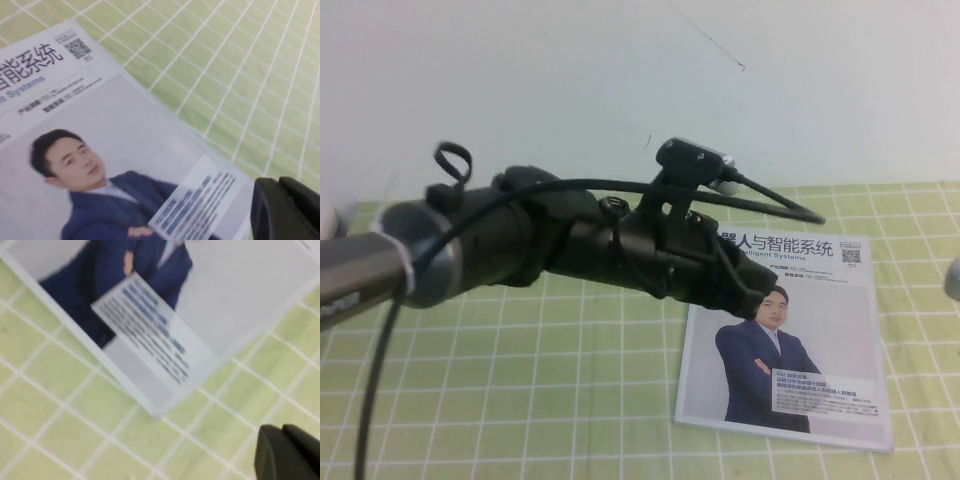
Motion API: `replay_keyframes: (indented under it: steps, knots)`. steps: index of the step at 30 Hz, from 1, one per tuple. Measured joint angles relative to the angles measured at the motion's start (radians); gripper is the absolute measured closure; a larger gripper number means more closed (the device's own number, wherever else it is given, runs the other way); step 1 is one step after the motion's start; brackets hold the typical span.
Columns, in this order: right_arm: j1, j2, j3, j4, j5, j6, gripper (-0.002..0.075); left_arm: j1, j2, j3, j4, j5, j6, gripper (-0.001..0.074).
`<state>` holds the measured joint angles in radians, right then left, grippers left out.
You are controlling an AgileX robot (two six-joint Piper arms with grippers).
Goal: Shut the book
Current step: 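Close the open booklet and leave it lying on the table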
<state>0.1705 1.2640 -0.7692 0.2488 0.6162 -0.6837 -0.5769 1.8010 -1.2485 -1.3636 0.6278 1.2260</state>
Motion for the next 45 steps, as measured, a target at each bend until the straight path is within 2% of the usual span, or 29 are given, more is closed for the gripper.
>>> replay_keyframes:
  steps: [4, 8, 11, 15, 18, 25, 30, 36, 45]
  knots:
    - [0.0, -0.165, 0.005, -0.296, 0.188, 0.213, 0.0729, 0.03, -0.142, 0.0, 0.403, -0.018, -0.219, 0.0738]
    - [0.0, -0.352, 0.01, -0.518, 0.287, 0.419, 0.0729, 0.147, -0.287, 0.0, 0.671, 0.019, -0.468, 0.0738]
    - [0.0, -0.512, 0.01, -0.54, 0.292, 0.492, 0.0729, 0.262, -0.395, 0.0, 0.739, 0.046, -0.55, 0.0738]
    - [0.0, -0.726, 0.021, -0.477, 0.264, 0.515, 0.0729, 0.399, -0.538, 0.002, 0.761, 0.047, -0.579, 0.0738]
    - [0.0, -0.852, 0.045, -0.416, 0.248, 0.515, 0.0729, 0.441, -0.646, 0.034, 0.728, -0.014, -0.581, 0.0738]
    - [0.0, -0.986, 0.176, -0.325, 0.226, 0.51, 0.0729, 0.442, -0.869, 0.241, 0.615, -0.193, -0.459, 0.0738]
    - [0.0, -1.038, 0.289, -0.236, 0.174, 0.467, 0.0729, 0.442, -1.038, 0.469, 0.365, -0.304, -0.234, 0.0738]
    - [0.0, -1.082, 0.375, -0.173, 0.146, 0.392, 0.0729, 0.442, -1.238, 0.683, 0.105, -0.304, 0.078, 0.0738]
    - [0.0, -1.085, 0.377, -0.1, 0.137, 0.389, 0.0729, 0.442, -1.407, 0.794, 0.028, -0.271, 0.129, 0.0738]
